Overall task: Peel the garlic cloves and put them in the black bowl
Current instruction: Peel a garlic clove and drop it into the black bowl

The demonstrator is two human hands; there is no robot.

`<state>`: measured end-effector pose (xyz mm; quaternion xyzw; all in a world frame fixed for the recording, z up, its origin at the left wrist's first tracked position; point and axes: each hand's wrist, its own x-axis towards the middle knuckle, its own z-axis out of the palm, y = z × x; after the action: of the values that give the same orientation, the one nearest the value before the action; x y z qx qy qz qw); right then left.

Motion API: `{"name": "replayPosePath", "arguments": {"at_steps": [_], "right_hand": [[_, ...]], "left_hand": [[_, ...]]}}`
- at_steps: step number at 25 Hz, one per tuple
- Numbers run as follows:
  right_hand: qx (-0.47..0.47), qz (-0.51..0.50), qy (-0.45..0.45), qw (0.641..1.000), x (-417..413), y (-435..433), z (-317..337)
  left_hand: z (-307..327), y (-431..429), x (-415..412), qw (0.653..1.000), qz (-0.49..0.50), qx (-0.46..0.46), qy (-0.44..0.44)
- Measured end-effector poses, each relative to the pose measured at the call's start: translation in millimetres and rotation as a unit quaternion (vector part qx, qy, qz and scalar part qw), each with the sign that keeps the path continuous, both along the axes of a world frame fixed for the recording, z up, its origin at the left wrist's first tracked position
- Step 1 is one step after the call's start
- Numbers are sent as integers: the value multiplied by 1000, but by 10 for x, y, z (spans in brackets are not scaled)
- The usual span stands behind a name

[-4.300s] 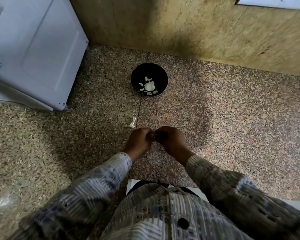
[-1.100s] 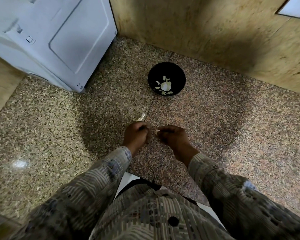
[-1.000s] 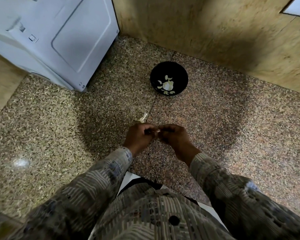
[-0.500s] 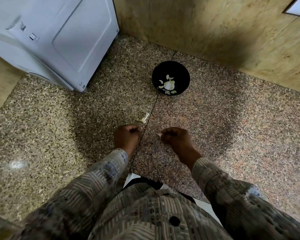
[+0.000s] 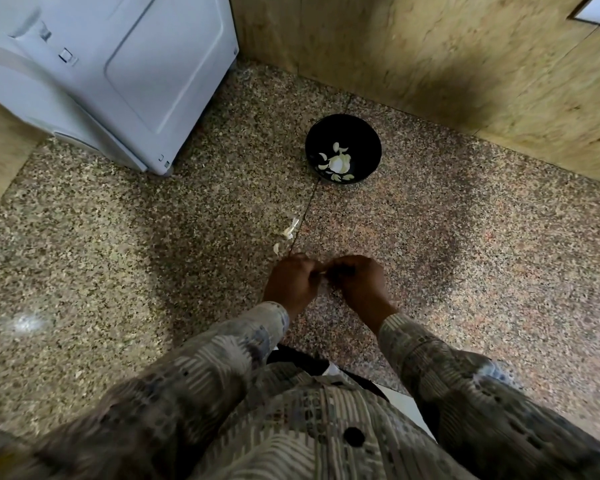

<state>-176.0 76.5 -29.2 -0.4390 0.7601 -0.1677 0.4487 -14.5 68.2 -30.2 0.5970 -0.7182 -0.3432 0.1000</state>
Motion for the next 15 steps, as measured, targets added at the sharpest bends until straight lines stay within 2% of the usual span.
{"name": "replayPosePath", "arguments": {"at_steps": [3, 5, 10, 13, 15], "right_hand": [[-42, 118, 83, 989, -43, 22, -28], [-33, 149, 86, 985, -67, -34, 7], [46, 123, 68, 989, -108, -270, -28], [63, 154, 84, 983, -119, -291, -61], [64, 109, 76, 989, -111, -284, -82]], "left_hand": [[-29, -43, -51, 1000, 21, 11, -2], [-51, -83, -46, 998, 54, 37, 9], [-42, -142, -73, 995, 69, 62, 32], [-70, -133, -83, 994, 79, 68, 37], [-78, -141, -87, 994, 80, 69, 32]]}}
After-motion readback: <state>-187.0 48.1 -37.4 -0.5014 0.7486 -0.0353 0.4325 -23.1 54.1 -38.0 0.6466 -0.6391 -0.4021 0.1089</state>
